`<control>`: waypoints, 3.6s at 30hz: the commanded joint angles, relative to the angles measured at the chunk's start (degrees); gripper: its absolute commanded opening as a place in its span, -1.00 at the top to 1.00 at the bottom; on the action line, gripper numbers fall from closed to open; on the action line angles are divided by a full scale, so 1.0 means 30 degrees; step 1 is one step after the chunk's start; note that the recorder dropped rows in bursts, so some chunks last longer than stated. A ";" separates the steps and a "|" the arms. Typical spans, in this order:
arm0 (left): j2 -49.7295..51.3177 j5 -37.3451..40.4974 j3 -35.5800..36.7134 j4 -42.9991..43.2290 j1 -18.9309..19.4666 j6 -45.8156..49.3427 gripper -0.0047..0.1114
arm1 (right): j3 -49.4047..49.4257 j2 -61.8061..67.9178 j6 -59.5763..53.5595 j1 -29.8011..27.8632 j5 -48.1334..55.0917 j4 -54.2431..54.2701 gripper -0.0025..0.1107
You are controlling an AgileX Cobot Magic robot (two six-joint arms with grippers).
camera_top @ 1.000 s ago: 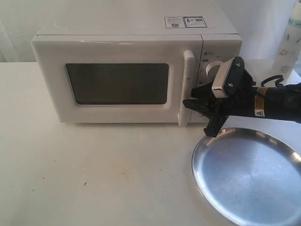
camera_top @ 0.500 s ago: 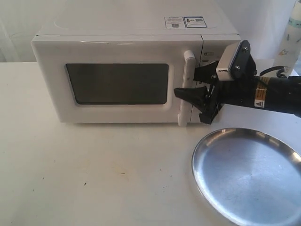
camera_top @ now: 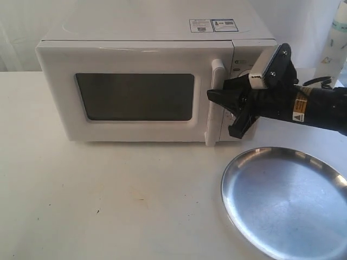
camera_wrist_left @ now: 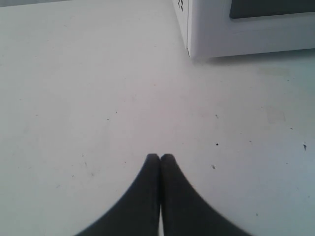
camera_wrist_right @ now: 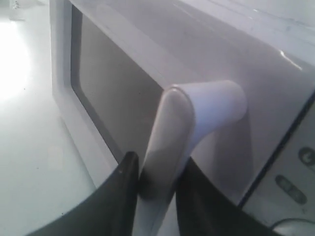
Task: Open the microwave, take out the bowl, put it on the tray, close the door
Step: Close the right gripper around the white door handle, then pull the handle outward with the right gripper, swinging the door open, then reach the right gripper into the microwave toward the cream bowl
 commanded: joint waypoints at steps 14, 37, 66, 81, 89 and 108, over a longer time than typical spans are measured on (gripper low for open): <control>-0.0040 0.0055 -0.0053 -0.0127 -0.0090 0.0000 0.92 | -0.0184 -0.2418 0.1280 0.2147 -0.4319 -0.6103 0.95; -0.0040 0.0055 -0.0053 -0.0127 -0.0090 0.0000 0.92 | 0.2387 -0.4936 1.6520 0.2884 -0.3669 -1.0640 0.18; -0.0040 0.0055 -0.0053 -0.0127 -0.0090 0.0000 0.92 | 0.5428 -0.8157 0.9654 0.4858 0.0434 0.1364 0.96; -0.0040 0.0055 -0.0053 -0.0065 -0.0090 0.0000 0.92 | 0.3813 -0.4318 -0.4034 1.0517 0.8089 0.8771 0.90; -0.0040 0.0055 -0.0053 -0.0065 -0.0090 0.0000 0.92 | -0.0625 -0.0249 -0.8206 1.0693 0.7723 1.1074 0.09; -0.0040 0.0055 -0.0053 -0.0065 -0.0090 0.0000 0.92 | -1.3217 0.9240 -1.3109 1.0299 1.4072 1.5973 -0.28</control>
